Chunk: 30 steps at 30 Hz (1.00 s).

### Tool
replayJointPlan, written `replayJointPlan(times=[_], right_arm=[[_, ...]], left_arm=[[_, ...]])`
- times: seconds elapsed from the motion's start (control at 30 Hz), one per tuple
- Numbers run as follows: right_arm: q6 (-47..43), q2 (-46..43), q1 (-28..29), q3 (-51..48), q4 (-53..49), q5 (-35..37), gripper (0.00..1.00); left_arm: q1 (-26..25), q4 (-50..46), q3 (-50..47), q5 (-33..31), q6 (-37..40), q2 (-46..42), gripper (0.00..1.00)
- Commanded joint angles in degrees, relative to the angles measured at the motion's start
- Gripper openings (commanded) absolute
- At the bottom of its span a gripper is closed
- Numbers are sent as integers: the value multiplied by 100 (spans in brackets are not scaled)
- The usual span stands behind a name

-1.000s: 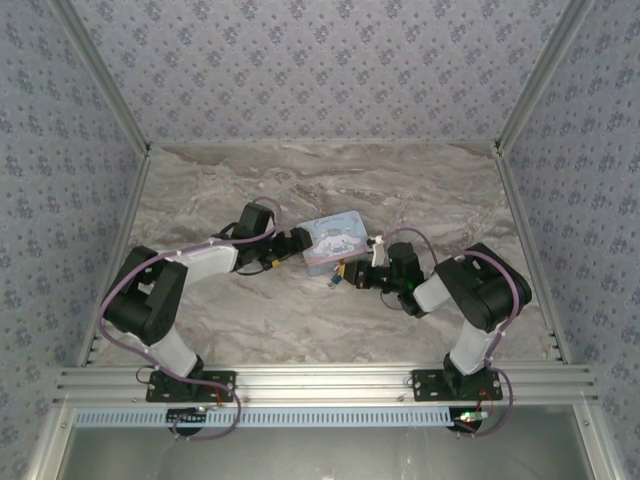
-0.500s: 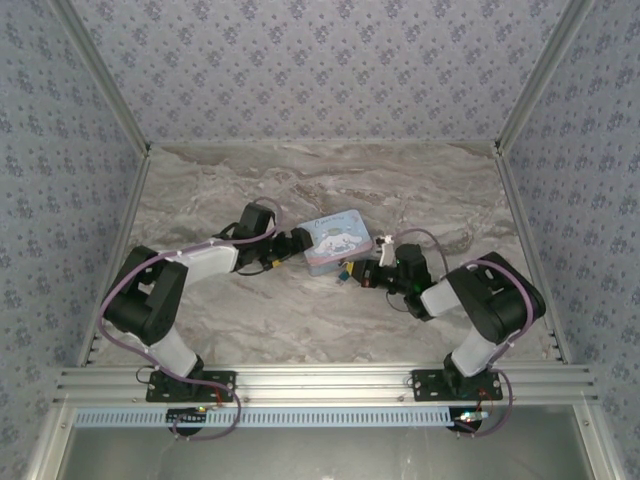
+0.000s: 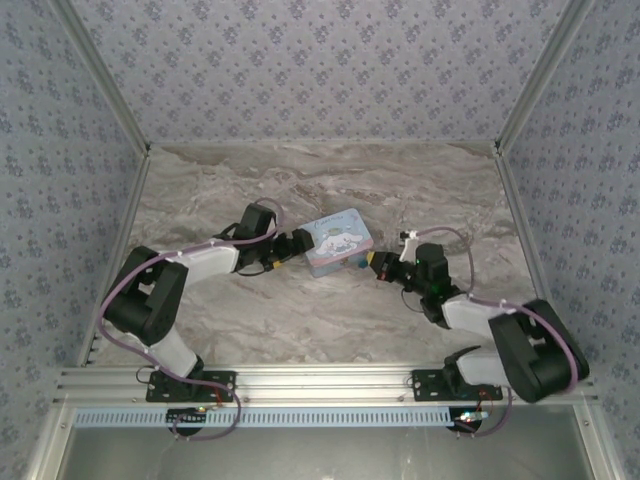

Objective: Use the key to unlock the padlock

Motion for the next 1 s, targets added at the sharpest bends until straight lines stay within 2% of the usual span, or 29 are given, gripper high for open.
replayJointPlan(times=[0.0, 0.2, 0.33, 0.5, 0.67, 0.8, 0.97], right_arm=[[-697, -798, -4, 244, -1909, 313, 0], [-1090, -2100, -21, 733, -3861, 475, 0], [-1290, -2369, -1, 1274, -4861, 267, 0], [-1381, -2093, 129, 1995, -6142, 19, 0], [-1195, -1531, 462, 2346, -7006, -344, 0], [-885, -1223, 961, 2293, -7112, -334, 0], [-550, -766, 1486, 2205, -6962, -285, 0]], left_arm=[[50, -503, -72, -287, 82, -174, 98], [50, -132, 2, -500, 193, -948, 100], [60, -179, 88, -835, 513, -1568, 100], [64, -233, -38, -1402, 939, -2495, 99], [66, -554, -174, -1970, 1316, -3272, 99], [109, -840, -249, -2427, 1511, -3716, 99], [191, -928, -381, -2649, 1547, -4028, 99]])
